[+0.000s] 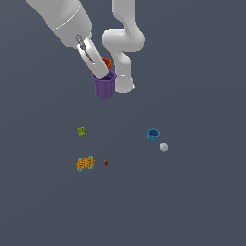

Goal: Pick up a designated object from a clutter of objects.

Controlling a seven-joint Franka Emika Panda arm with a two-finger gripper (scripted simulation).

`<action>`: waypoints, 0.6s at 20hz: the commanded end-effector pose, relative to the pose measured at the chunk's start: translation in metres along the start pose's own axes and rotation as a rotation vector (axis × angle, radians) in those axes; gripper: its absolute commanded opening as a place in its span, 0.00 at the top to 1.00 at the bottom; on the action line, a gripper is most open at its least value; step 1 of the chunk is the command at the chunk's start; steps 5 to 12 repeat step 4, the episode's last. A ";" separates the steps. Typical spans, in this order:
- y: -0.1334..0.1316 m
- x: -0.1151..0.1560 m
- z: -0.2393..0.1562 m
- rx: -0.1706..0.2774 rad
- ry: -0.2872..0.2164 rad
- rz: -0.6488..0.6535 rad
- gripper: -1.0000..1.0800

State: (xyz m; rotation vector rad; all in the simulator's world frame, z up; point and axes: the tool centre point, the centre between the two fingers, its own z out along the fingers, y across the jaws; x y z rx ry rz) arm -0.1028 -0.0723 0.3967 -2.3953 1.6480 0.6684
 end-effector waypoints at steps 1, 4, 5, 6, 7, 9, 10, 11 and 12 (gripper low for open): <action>0.000 -0.002 -0.004 0.001 0.000 0.000 1.00; -0.001 -0.001 -0.003 0.002 0.000 0.000 1.00; -0.001 -0.001 -0.003 0.002 0.000 0.000 1.00; -0.001 -0.001 -0.003 0.002 0.000 0.000 1.00; -0.001 -0.001 -0.003 0.002 0.000 0.000 1.00; -0.001 -0.001 -0.003 0.002 0.000 0.000 1.00; -0.001 -0.001 -0.003 0.002 0.000 0.000 1.00; -0.001 -0.001 -0.003 0.002 0.000 0.000 1.00; -0.001 -0.001 -0.003 0.002 0.000 0.000 1.00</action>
